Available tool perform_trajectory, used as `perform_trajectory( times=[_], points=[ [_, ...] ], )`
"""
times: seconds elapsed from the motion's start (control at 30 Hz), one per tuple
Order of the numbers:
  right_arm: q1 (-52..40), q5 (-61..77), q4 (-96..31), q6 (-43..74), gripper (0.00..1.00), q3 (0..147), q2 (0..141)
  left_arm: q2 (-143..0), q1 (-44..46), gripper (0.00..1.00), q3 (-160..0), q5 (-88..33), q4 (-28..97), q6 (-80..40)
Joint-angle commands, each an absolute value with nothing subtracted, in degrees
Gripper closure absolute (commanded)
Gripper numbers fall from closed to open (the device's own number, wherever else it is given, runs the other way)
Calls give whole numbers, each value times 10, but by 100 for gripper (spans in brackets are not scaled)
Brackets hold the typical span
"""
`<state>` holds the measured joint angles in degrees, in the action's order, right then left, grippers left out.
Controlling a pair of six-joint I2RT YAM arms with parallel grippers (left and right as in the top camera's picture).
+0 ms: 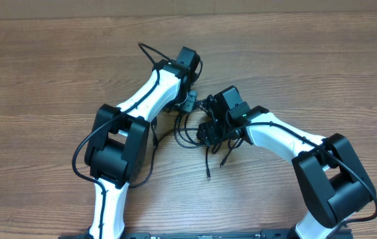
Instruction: Untangle cables
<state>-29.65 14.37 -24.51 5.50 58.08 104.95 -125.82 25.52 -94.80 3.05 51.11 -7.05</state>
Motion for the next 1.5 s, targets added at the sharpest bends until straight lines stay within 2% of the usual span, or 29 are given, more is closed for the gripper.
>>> perform_trajectory(
  times=[0.0, 0.73, 0.83, 1.03, 1.47],
  points=[
    [-299, 144, -253, 55, 30, 562, 1068, -1263, 256, 66, -939, 30, 509, -62],
    [-299, 144, -253, 55, 30, 562, 1068, -1263, 257, 62, -939, 30, 542, -40],
    [-299, 144, -253, 55, 30, 562, 1068, -1263, 257, 63, -939, 38, 545, -37],
    [-299, 144, -253, 55, 31, 562, 1068, -1263, 255, 73, -939, 69, 545, -38],
    [-299, 144, -253, 55, 31, 562, 1068, -1263, 255, 72, -939, 157, 544, -38]
  ],
)
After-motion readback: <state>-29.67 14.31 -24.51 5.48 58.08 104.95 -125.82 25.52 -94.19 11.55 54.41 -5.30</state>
